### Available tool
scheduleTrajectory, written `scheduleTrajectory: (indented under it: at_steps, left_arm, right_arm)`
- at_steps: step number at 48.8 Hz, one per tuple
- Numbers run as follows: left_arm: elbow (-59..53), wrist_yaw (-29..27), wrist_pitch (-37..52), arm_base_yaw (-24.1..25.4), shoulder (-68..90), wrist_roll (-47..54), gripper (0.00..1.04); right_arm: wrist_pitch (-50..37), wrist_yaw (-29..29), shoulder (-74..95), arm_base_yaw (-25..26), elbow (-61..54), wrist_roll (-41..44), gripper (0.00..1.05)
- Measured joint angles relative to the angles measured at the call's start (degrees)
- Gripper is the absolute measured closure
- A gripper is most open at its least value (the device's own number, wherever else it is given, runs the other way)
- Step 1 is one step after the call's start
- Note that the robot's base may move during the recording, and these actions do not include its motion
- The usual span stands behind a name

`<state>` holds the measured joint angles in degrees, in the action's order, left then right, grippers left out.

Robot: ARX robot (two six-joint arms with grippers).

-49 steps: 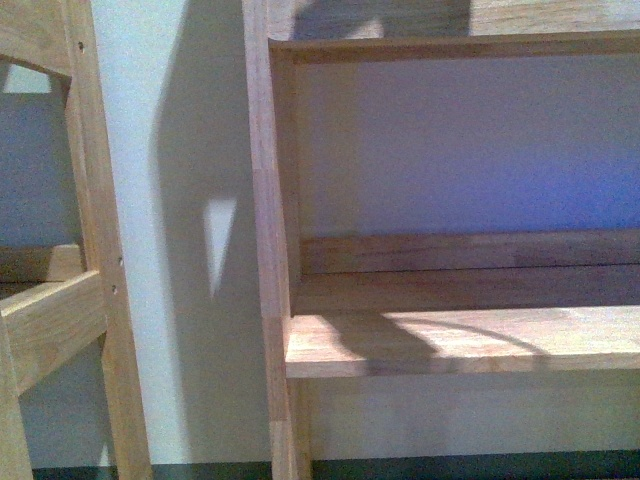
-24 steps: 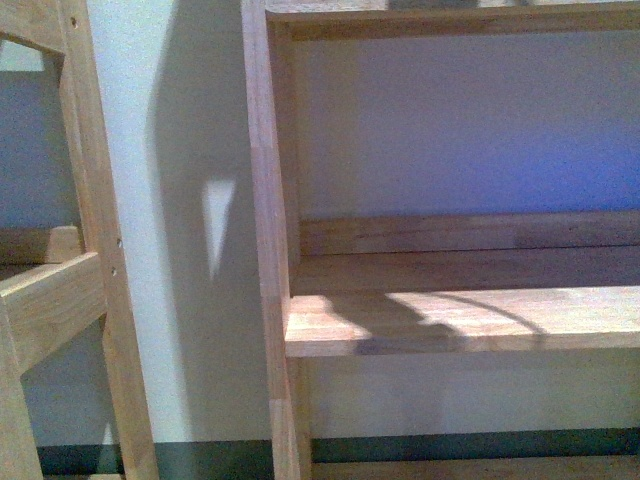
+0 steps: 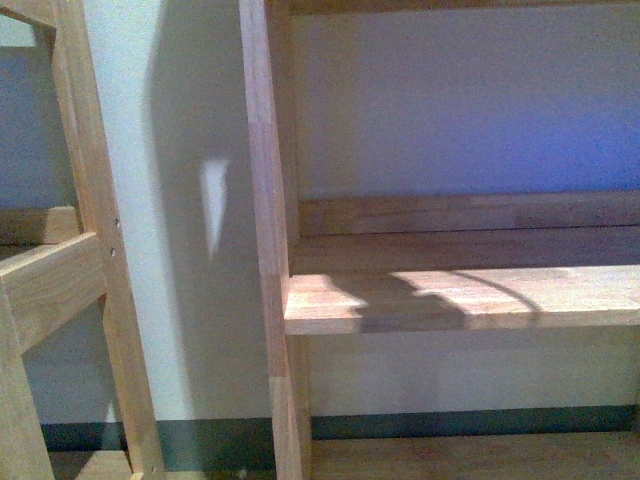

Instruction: Put away toys

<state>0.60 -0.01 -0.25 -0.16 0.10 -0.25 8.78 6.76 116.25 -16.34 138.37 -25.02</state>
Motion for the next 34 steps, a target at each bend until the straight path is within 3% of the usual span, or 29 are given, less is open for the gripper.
scheduleTrajectory:
  at_steps: [20,34]
  left_arm:
    - [0.0,0.0,0.0,0.0,0.0,0.0,0.06]
    - [0.0,0.0,0.0,0.0,0.0,0.0,0.06]
  right_arm:
    - [0.98,1.95,3.58,-1.64,5.25,-1.9,0.97]
    - [0.11,1.03,2.32,-2.54,3.19,-1.29,0.56]
